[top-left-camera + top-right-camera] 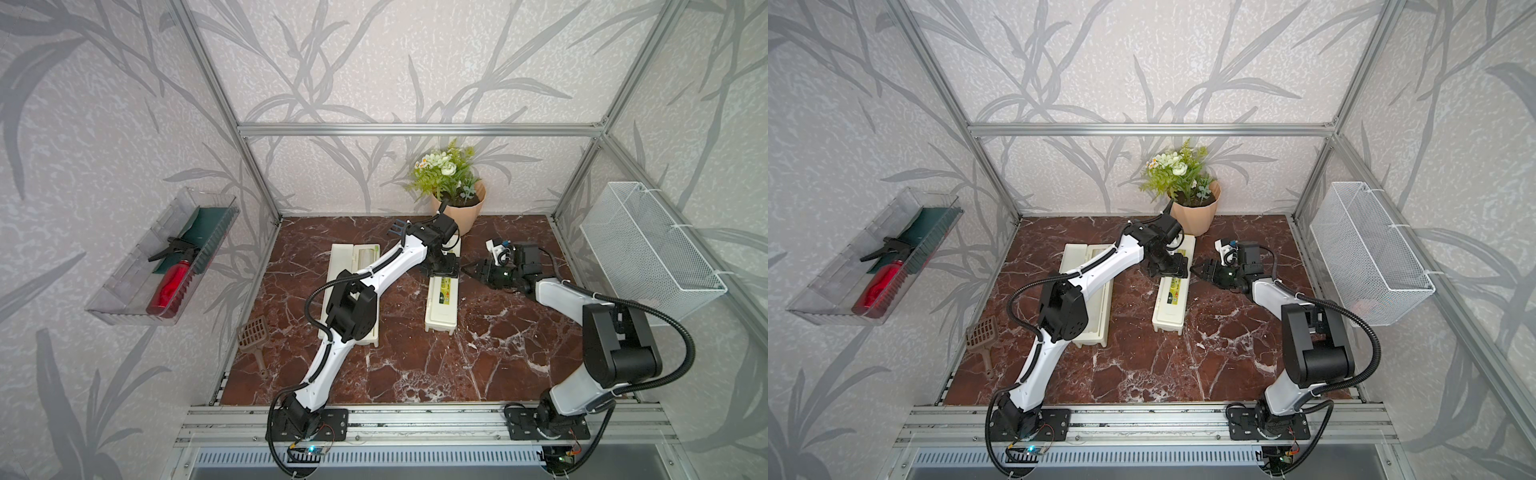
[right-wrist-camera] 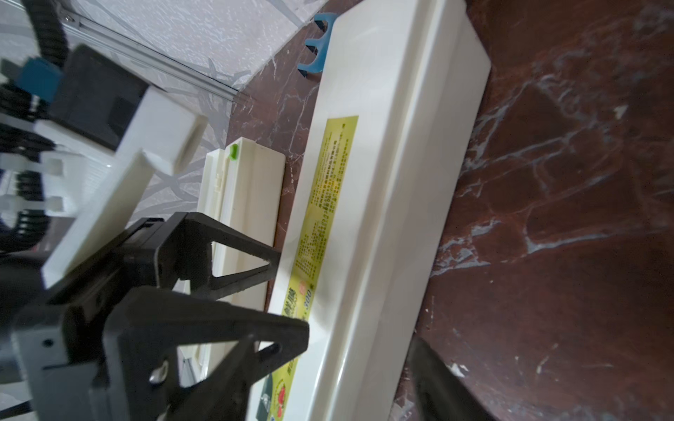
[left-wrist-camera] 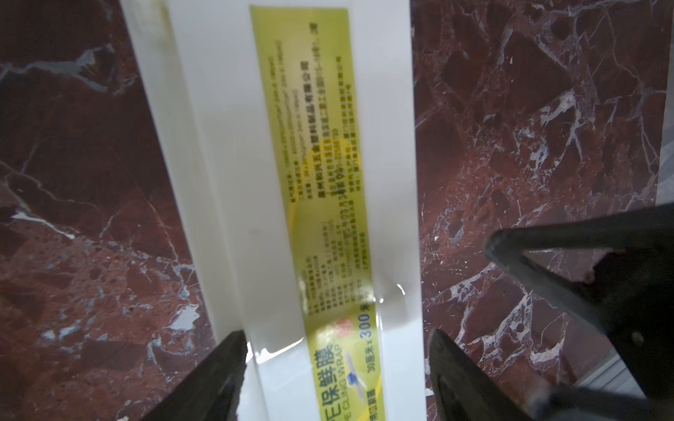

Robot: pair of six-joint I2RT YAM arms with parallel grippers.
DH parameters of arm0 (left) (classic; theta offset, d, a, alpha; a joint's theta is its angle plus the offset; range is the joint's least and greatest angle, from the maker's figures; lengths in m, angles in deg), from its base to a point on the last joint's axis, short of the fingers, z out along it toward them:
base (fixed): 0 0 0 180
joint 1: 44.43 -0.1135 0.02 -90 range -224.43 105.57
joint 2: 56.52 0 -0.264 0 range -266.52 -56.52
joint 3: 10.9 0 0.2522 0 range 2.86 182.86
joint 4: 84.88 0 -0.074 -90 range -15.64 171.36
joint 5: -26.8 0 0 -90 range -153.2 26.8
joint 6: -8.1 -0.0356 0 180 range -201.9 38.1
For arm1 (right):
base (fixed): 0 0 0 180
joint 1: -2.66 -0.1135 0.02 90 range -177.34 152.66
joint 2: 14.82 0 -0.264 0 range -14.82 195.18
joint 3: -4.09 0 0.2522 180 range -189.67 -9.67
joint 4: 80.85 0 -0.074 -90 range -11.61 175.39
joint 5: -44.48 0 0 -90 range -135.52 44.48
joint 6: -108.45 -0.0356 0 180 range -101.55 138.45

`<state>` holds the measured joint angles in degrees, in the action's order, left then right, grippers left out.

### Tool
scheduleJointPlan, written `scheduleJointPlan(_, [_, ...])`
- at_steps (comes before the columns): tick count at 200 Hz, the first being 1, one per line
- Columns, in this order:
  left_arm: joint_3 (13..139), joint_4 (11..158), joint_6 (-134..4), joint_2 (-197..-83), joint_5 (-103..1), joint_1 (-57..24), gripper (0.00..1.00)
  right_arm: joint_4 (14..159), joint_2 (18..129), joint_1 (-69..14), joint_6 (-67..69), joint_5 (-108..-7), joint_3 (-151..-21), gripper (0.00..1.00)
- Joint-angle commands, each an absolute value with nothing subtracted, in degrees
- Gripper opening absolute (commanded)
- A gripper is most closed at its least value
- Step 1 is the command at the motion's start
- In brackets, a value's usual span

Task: Put plastic wrap rolls into dispensers
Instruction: Open the lid of the plastic wrap cutting box.

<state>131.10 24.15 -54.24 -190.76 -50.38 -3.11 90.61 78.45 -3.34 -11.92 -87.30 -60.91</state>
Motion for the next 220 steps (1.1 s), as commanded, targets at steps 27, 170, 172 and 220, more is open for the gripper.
scheduleJointPlan(27, [133.31, 19.25, -55.35, -191.86, -60.81, 1.13, 0.81, 89.45, 74.44, -2.53, -11.47, -80.76, -58.65, 0.99])
scheduleJointPlan(170, [139.53, 13.06, -52.91, -198.36, -68.36, 4.70, 0.84, 86.13, 71.24, 0.36, -12.66, -77.31, -56.54, 0.99])
scheduleJointPlan(172, [139.53, 13.11, -52.90, -198.35, -68.38, 4.77, 0.84, 86.13, 71.29, 0.41, -12.66, -77.37, -56.52, 0.99])
scheduleJointPlan(220, [139.70, 13.09, -52.06, -197.77, -68.30, 4.19, 0.72, 85.92, 71.92, 0.81, -12.67, -78.59, -55.82, 1.00])
